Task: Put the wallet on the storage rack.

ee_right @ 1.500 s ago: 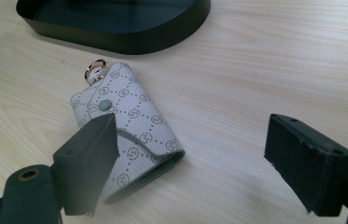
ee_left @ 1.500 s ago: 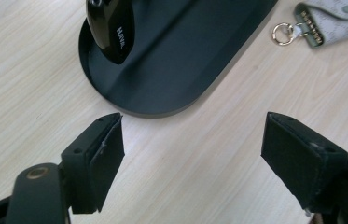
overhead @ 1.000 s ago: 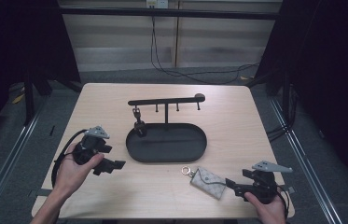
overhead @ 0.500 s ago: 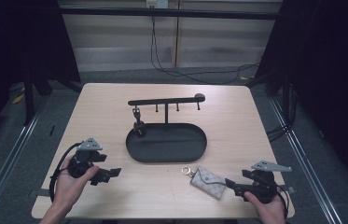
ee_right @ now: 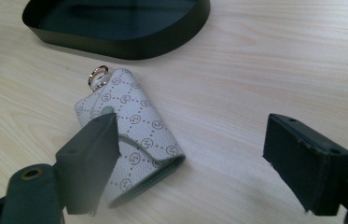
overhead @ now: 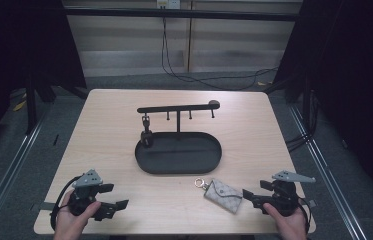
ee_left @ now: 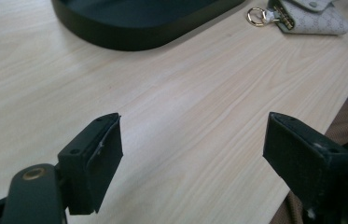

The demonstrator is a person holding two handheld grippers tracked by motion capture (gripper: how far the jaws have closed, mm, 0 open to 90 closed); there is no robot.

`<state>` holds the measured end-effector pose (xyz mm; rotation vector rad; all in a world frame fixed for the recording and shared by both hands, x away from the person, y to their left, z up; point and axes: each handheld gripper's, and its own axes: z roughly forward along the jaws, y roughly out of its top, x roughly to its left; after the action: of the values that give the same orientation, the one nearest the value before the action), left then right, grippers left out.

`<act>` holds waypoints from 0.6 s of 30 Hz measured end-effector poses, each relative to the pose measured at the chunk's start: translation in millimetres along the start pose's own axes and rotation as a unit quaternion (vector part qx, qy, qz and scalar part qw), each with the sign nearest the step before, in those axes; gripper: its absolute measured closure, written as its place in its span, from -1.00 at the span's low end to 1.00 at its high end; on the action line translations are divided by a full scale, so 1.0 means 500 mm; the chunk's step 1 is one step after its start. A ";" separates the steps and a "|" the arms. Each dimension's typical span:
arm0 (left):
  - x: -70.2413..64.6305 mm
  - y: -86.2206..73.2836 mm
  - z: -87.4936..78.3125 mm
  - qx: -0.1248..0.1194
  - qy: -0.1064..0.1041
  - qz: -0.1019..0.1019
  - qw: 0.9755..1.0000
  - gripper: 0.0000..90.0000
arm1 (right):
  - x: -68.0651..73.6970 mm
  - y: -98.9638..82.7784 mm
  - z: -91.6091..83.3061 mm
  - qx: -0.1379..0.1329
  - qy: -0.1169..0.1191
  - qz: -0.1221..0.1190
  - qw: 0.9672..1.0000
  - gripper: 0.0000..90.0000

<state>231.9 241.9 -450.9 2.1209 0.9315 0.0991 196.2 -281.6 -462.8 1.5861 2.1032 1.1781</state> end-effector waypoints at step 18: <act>0.031 -0.032 0.015 0.008 0.008 -0.008 1.000 -0.57 | 0.071 0.063 0.037 0.076 0.038 -0.089 0.992 -0.37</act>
<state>236.4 253.5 -471.0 2.1297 0.9617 0.0998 216.1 -239.3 -442.9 1.3968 2.3780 1.0573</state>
